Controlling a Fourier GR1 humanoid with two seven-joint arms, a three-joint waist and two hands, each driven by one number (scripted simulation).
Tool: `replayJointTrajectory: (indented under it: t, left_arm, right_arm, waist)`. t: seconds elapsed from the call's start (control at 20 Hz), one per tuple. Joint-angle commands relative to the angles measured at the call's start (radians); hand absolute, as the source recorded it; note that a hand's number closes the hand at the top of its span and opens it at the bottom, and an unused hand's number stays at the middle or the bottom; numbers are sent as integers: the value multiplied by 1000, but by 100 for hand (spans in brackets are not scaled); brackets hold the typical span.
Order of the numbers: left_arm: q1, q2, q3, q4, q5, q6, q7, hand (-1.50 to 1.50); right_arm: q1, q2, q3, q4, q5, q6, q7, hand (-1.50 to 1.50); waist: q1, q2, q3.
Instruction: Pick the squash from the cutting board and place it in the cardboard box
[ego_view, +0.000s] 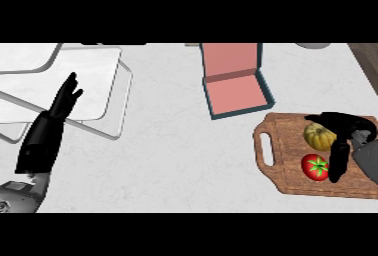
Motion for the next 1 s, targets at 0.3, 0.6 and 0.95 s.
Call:
replayJointTrajectory:
  t: [0.3,0.6,0.95]
  left_arm:
    - [109,37,81,180,2,27,43,0]
    - [94,30,81,203,-6,30,55,0]
    - [147,47,102,156,-16,58,91,0]
  right_arm:
    - [-33,15,46,24,146,-114,-37,150]
    - [-42,55,45,26,230,-268,-34,150]
    - [77,122,-95,-90,249,-644,44,150]
  waist:
    - [11,24,-27]
    - [-9,24,-27]
    - [-72,4,-27]
